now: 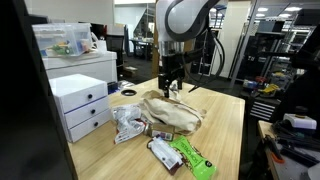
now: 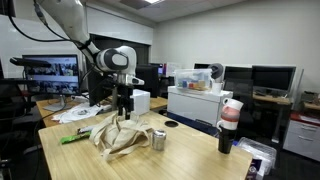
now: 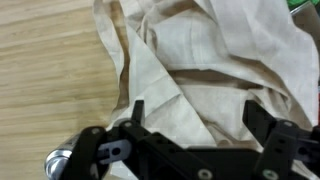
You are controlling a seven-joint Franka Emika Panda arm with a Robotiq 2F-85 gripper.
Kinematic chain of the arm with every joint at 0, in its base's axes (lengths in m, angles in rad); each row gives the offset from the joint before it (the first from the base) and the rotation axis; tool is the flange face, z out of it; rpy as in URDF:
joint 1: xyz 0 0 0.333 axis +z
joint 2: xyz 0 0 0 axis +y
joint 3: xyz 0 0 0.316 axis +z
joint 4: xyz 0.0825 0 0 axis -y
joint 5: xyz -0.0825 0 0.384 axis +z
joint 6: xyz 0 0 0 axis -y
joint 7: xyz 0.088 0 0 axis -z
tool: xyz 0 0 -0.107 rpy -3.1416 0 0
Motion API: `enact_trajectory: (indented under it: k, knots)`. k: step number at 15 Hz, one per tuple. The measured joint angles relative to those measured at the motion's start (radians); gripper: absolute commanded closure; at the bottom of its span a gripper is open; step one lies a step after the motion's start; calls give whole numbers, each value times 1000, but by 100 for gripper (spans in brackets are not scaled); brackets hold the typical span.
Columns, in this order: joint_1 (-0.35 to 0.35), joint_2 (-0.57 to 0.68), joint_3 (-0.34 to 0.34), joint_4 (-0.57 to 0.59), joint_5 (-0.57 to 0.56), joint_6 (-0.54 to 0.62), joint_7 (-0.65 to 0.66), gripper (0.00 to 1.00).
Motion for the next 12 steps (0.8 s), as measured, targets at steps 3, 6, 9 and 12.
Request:
enact_trajectory:
  k: [3,6,9,12]
  knots:
    - [-1,-2,14,0,1,-13,0,0]
    - [-3,1,21,0,23,-11,-16,0]
    - [-7,13,26,2,53,-10,-44,0]
    - [-15,36,32,10,63,-7,-63,0]
